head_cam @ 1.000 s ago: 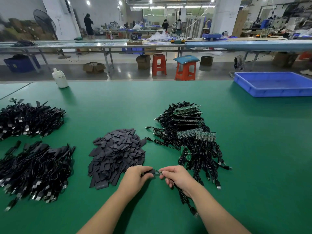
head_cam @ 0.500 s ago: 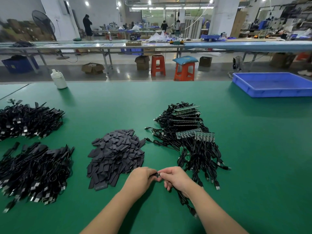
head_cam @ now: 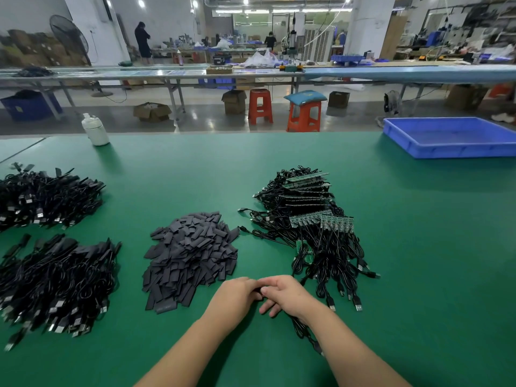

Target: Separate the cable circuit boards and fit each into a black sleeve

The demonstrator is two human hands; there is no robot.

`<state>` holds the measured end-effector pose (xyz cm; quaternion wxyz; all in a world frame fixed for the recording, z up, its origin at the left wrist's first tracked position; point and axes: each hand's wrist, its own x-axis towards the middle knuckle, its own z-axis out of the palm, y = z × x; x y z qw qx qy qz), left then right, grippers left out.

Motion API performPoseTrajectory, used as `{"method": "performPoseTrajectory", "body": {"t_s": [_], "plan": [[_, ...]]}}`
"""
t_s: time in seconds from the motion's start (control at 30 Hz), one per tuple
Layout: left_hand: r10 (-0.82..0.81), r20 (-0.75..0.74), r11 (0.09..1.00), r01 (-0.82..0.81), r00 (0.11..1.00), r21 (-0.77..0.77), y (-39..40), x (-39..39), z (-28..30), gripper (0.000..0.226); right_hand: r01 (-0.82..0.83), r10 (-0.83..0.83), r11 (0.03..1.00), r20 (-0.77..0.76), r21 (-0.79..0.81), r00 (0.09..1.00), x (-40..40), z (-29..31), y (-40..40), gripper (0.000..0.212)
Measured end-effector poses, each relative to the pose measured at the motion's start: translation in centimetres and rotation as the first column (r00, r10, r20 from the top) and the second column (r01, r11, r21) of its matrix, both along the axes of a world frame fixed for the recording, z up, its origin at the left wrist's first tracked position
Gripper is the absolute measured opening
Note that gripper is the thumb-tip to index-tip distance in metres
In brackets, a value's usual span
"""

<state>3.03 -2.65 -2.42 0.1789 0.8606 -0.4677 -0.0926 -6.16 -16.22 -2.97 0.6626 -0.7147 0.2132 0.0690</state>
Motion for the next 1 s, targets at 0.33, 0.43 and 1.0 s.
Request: {"method": "performPoseTrajectory", "body": {"t_s": [0.33, 0.43, 1.0], "plan": [[-0.133, 0.219, 0.956, 0.066, 0.967, 0.286, -1.1, -0.1, 0.3, 0.026, -0.015, 0.015, 1.0, -0.007, -0.005, 1.0, -0.2, 0.5, 0.1, 0.034], [-0.1, 0.187, 0.98, 0.064, 0.977, 0.19, -1.1, -0.4, -0.1, 0.035, -0.013, 0.013, 1.0, 0.003, -0.015, 1.0, -0.3, 0.6, 0.3, 0.029], [0.082, -0.85, 0.788, -0.556, 0.52, -0.264, 1.5, -3.1, 1.4, 0.028, 0.357, -0.486, 0.778, 0.135, 0.518, 0.864, 3.3, 2.9, 3.0, 0.022]]}}
